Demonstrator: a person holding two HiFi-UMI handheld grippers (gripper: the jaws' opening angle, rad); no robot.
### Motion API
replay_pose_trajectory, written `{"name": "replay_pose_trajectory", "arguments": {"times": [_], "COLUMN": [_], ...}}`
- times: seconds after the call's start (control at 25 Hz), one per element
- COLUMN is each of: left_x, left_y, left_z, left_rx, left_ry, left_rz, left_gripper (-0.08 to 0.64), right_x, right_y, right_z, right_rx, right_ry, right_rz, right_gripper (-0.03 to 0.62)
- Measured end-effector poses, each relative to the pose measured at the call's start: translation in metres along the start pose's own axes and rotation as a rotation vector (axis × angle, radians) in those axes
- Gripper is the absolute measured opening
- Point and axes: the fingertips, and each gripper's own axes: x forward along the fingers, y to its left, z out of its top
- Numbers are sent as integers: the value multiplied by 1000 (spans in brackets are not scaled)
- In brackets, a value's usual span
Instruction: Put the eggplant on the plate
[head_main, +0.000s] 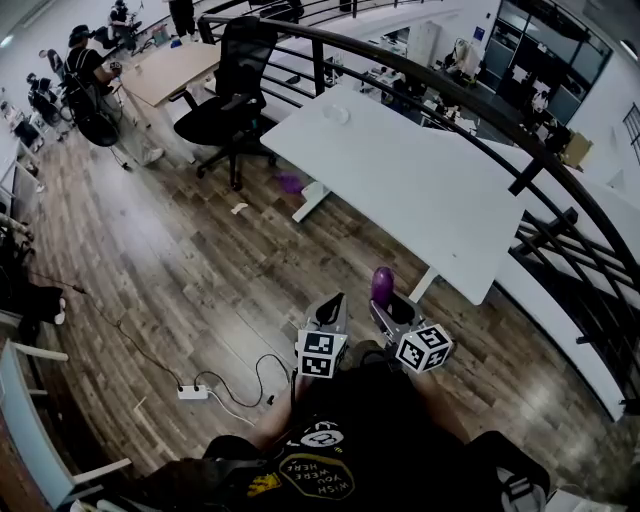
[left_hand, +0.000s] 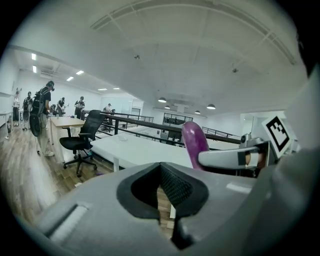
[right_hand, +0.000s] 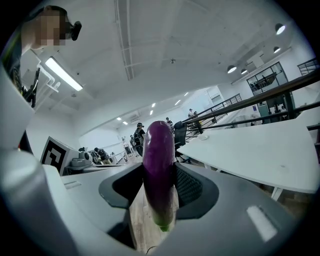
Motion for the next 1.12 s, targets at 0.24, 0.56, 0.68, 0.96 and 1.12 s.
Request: {"name": "replay_pose_trajectory", "arguments": {"times": [0.24, 0.56, 0.68, 0.96, 1.12], "left_x": [3, 39, 64, 117, 137], "left_y": [12, 40, 34, 26, 24], "left_z": [-11, 14, 29, 61, 59], "left_rx": [-16, -38, -9, 26, 26], "left_ry": [20, -4, -12, -14, 15], "left_rz": [-10, 31, 21, 19, 23], "left_gripper": [5, 5, 5, 5, 5], "right_x": [15, 54, 62, 80, 90], "right_y": [7, -12, -35, -71, -83], "right_z": [-18, 10, 23, 60, 58], "right_rx": [3, -26, -25, -26, -19], "right_ry": [60, 56, 51, 26, 45], "right_rz": [9, 50, 47, 78, 105], "right_gripper": [196, 196, 196, 196, 196]}}
